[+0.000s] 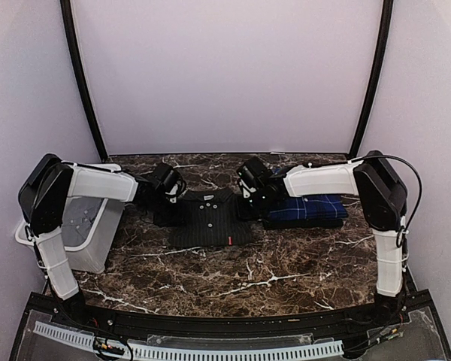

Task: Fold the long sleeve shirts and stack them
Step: Pick up the square-folded shirt from the center of the board, then place the square-folded shirt on the square-folded shirt.

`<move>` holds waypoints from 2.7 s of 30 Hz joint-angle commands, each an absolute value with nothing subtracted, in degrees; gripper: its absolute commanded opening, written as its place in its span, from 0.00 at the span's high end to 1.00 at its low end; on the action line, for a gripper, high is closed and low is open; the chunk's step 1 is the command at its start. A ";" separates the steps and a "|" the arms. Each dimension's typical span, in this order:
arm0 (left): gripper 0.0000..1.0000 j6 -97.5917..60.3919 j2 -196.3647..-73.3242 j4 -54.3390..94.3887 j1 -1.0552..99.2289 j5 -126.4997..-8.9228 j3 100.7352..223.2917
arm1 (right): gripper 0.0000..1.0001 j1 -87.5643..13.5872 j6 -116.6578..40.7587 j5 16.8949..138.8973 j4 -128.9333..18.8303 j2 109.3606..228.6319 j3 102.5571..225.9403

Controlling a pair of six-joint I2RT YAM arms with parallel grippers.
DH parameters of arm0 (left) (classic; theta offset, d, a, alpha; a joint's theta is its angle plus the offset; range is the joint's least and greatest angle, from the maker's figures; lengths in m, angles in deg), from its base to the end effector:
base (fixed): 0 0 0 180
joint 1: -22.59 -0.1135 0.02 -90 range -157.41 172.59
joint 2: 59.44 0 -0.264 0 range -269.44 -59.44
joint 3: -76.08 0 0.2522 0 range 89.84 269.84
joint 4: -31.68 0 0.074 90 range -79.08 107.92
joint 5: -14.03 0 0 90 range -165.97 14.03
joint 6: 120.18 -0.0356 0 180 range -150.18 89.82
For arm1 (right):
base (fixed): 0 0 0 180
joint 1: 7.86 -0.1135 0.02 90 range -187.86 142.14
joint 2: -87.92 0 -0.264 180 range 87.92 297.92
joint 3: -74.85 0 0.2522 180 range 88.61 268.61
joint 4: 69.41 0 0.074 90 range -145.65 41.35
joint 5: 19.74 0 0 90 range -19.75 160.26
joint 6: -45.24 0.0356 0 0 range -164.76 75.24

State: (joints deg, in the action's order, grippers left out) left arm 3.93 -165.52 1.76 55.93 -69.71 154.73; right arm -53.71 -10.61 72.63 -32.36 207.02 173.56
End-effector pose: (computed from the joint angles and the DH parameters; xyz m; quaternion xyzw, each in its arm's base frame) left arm 0.3120 -0.2099 0.1589 0.0089 0.9583 -0.1994 0.2043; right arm 0.3080 0.3194 0.1640 -0.1036 0.9541 0.1954 0.2019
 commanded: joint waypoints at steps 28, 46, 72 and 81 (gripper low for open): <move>1.00 6.20 -175.98 -1.33 69.43 -68.98 195.70 | 1.00 -39.14 -26.46 60.15 -21.79 184.74 173.05; 1.00 11.64 -200.17 15.42 74.39 -63.72 219.46 | 1.00 -24.83 -30.56 56.84 -24.98 177.13 160.26; 0.97 15.94 -204.42 4.68 73.34 -75.32 218.33 | 0.66 -14.87 -32.03 58.15 -26.15 183.03 158.03; 0.72 15.42 -203.19 2.39 72.60 -75.31 218.04 | 0.60 -16.33 -29.87 60.45 -24.62 178.17 159.50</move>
State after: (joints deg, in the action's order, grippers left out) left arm 15.71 -205.48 4.93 73.04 -73.73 218.68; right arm -14.74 -31.62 59.73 -24.99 182.11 158.02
